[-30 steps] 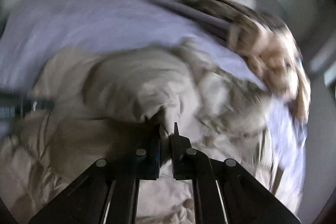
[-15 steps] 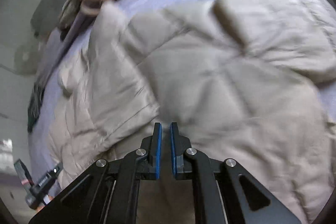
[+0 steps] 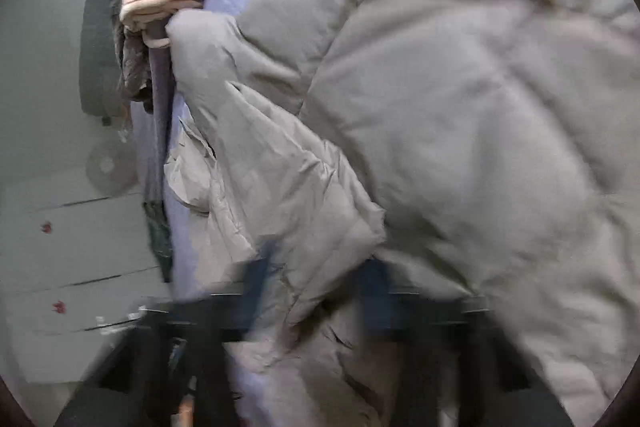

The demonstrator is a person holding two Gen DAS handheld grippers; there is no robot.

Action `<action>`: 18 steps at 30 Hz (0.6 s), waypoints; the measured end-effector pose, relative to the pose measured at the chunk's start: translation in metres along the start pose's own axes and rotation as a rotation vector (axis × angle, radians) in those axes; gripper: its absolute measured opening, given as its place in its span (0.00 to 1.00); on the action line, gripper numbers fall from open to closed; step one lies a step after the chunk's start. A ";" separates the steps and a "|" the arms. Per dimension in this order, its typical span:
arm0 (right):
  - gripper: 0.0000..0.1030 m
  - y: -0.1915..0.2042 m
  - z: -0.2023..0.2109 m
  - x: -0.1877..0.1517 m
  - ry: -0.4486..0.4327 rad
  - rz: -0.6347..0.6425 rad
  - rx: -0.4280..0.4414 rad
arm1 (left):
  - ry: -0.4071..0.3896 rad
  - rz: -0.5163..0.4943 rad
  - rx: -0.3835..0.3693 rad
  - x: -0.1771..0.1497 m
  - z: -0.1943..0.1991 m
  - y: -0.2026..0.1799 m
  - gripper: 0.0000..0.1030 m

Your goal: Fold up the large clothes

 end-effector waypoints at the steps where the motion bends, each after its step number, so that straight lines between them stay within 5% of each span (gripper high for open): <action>1: 0.07 0.000 0.000 0.002 -0.021 0.006 -0.014 | 0.007 -0.009 0.019 -0.002 -0.005 -0.001 0.26; 5: 0.07 -0.005 0.022 -0.005 -0.110 0.106 -0.070 | 0.027 -0.027 0.028 -0.010 -0.023 -0.005 0.26; 11: 0.06 -0.026 0.014 -0.015 -0.115 0.211 -0.130 | 0.024 -0.108 0.085 -0.016 -0.038 -0.012 0.27; 18: 0.13 -0.040 0.059 -0.013 -0.202 0.143 -0.145 | 0.043 -0.115 0.127 -0.012 -0.014 -0.010 0.27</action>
Point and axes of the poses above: each gripper's, at about its wrist camera, not at the fingertips, and z roughly against the way its jaws point, y to its left, x to its top, the point moved 10 cm from there along -z, roughly the way its jaws point, and after that the axes turned 10 degrees about -z, right-handed, at the moved point
